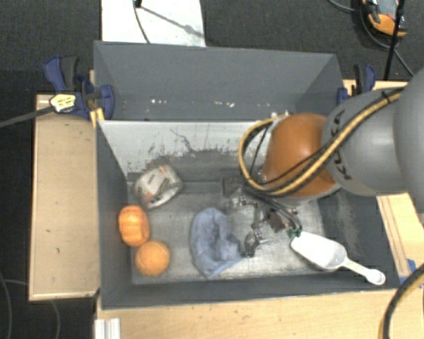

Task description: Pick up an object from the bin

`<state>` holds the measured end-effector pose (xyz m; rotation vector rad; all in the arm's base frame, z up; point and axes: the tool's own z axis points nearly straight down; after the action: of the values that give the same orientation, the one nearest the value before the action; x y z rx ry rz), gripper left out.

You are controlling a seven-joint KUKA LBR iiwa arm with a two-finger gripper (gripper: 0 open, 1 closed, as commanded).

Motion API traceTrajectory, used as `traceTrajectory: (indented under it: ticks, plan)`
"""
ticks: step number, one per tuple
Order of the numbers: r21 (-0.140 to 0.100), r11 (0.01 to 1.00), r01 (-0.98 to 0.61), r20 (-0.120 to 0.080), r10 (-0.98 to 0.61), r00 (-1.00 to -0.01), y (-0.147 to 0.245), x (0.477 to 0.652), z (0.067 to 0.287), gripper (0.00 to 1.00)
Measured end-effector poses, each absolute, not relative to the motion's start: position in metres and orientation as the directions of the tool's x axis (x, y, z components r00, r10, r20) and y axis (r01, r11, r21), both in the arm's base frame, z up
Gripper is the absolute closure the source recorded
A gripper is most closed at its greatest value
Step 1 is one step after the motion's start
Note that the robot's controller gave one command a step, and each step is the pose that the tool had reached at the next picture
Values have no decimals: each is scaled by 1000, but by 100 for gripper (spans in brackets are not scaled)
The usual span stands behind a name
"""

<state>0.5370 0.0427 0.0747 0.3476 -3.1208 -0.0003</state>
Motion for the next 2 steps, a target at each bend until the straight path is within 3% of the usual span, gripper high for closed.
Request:
traceTrajectory:
  ticks: [1,2]
  plan:
    - [0,975,-220,2,-220,-975,43,537,75,0]
    - [1,936,-353,-5,-353,-936,131,478,72,100]
